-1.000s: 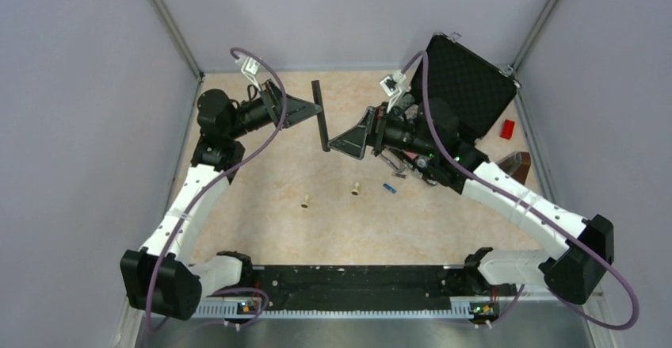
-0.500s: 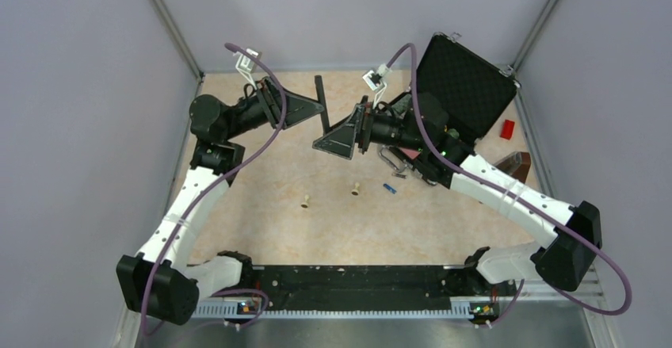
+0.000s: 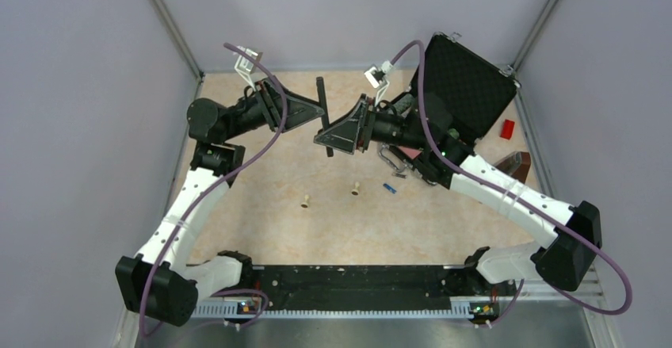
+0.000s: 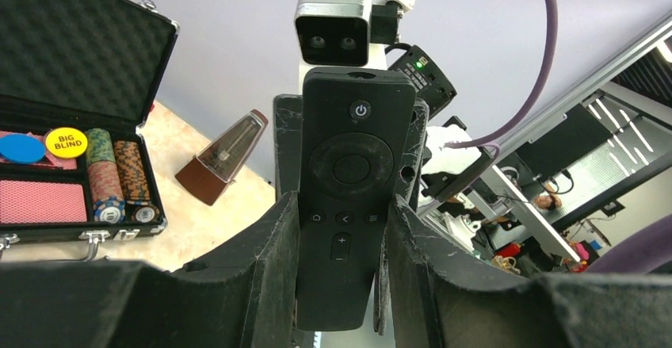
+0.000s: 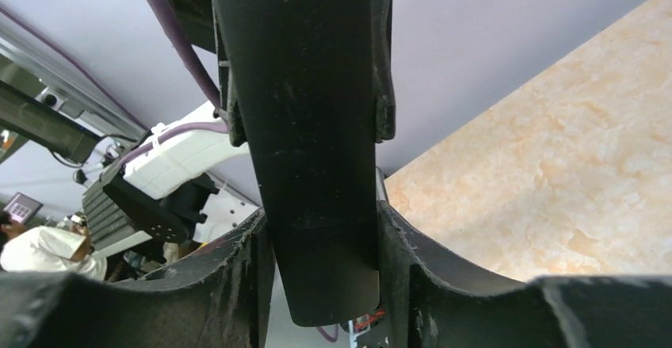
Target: Load the batteries into the remote control
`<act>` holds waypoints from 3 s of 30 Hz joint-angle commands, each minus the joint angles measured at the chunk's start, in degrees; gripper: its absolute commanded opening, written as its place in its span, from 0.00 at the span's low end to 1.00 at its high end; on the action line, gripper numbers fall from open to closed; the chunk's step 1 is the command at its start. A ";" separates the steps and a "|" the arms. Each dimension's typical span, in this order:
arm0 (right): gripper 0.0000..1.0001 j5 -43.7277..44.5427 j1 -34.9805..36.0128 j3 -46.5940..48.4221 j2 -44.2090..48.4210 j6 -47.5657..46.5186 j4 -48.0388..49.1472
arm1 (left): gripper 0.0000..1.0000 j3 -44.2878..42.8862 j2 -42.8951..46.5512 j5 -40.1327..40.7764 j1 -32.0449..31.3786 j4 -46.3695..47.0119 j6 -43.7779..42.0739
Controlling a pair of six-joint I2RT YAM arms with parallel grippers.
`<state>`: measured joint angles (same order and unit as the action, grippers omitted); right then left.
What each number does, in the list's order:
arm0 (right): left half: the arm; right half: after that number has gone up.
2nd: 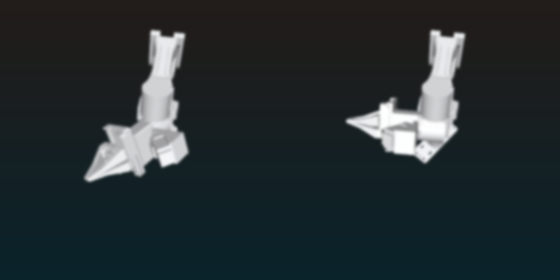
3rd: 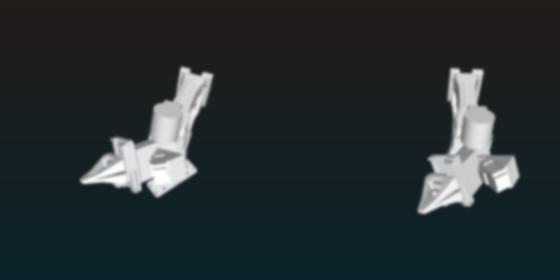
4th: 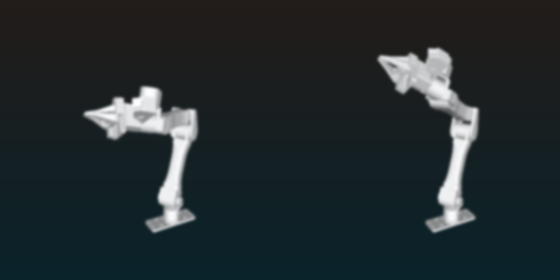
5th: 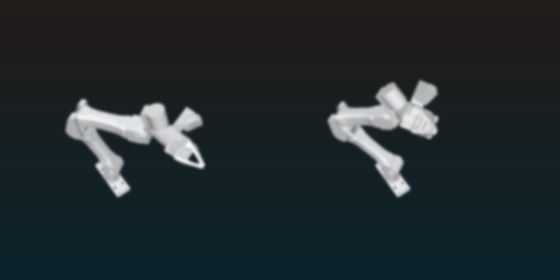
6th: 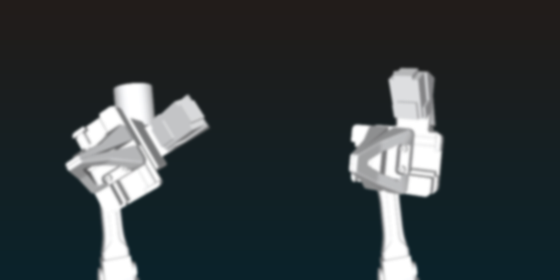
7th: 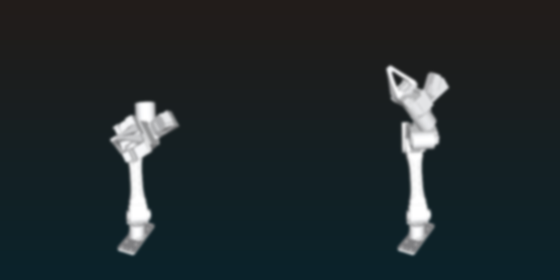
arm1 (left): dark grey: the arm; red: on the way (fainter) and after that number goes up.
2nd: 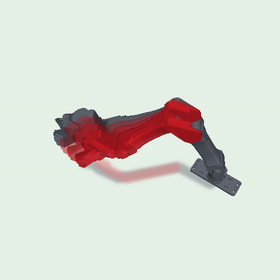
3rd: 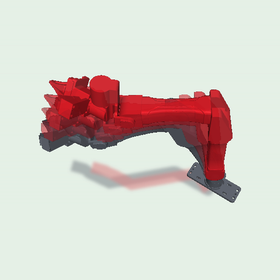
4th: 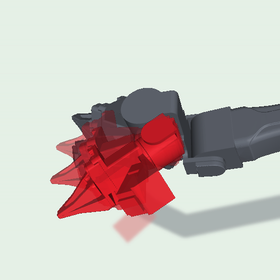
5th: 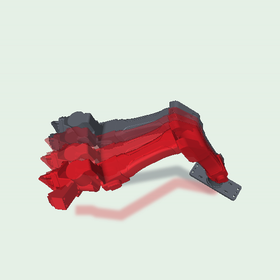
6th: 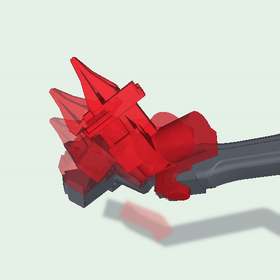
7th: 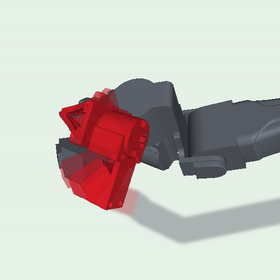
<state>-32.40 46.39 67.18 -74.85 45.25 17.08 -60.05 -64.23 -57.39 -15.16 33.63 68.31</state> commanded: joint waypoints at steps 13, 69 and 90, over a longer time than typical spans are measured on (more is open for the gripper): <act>0.38 21.24 5.32 7.37 -2.28 -20.86 -22.05 | 0.75 -5.34 3.50 18.78 -1.63 -29.45 -20.51; 0.80 25.37 2.42 0.00 1.65 24.40 -2.69 | 0.00 -1.65 8.54 33.96 -5.20 -27.46 0.31; 0.22 27.06 2.39 -11.58 3.99 32.70 5.10 | 0.00 1.45 11.83 36.32 -4.61 -22.14 8.44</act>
<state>-6.31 49.23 57.69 -72.20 77.25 21.76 -58.06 -54.85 -21.54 -20.47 1.89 72.58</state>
